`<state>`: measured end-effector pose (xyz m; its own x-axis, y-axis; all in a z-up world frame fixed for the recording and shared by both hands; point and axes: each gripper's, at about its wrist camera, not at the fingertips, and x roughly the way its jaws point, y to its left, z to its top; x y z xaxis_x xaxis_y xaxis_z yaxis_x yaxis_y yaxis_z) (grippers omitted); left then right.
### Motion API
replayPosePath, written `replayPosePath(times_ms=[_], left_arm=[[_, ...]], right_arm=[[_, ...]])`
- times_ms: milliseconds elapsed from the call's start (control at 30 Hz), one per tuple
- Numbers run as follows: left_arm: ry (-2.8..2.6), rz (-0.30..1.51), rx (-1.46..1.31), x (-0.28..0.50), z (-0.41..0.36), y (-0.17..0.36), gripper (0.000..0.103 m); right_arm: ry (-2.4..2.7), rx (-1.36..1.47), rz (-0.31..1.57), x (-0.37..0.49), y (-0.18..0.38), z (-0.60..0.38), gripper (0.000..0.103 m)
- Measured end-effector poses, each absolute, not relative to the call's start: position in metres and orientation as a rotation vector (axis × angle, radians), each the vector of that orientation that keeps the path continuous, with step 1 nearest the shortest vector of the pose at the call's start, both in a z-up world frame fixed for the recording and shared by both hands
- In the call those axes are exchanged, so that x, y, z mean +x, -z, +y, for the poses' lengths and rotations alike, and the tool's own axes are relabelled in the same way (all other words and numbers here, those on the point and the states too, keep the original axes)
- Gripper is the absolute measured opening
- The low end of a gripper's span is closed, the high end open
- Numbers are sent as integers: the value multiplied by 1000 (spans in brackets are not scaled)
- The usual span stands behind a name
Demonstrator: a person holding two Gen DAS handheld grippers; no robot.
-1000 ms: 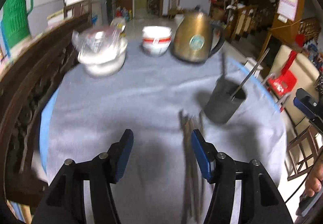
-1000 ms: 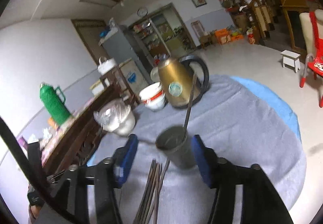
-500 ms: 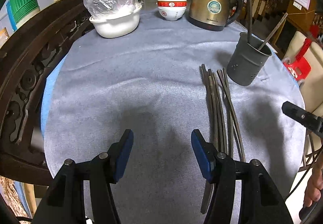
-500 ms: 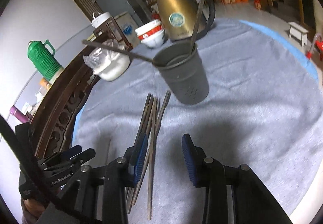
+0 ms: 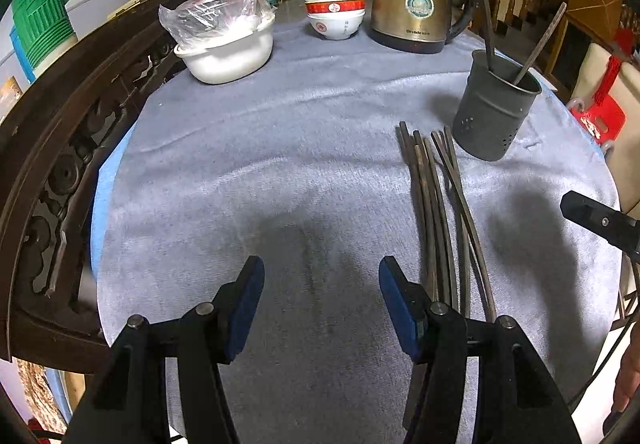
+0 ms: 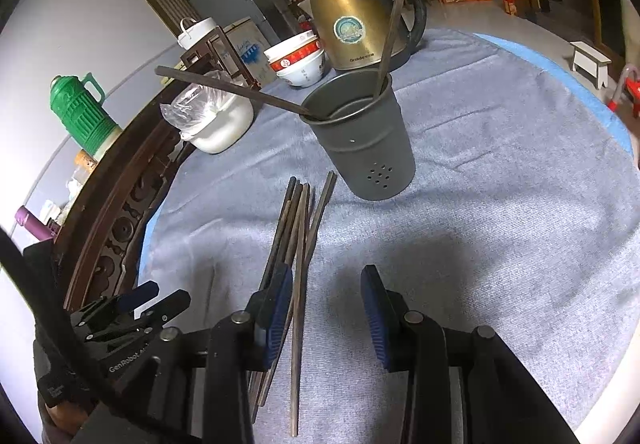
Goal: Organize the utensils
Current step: 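Move both tools back down to the remaining chopsticks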
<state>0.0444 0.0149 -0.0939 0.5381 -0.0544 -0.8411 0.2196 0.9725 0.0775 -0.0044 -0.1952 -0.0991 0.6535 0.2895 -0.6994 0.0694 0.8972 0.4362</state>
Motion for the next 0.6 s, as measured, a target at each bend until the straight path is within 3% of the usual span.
replayPosePath(times_ms=[267,600], left_arm=[[176,1026,182,50,13,106,61],[321,1131,-33,65,25,126,61]], right_arm=[[-148,460,897,6,108,-191,39],[-204,384,1045,44,149,-150,39]])
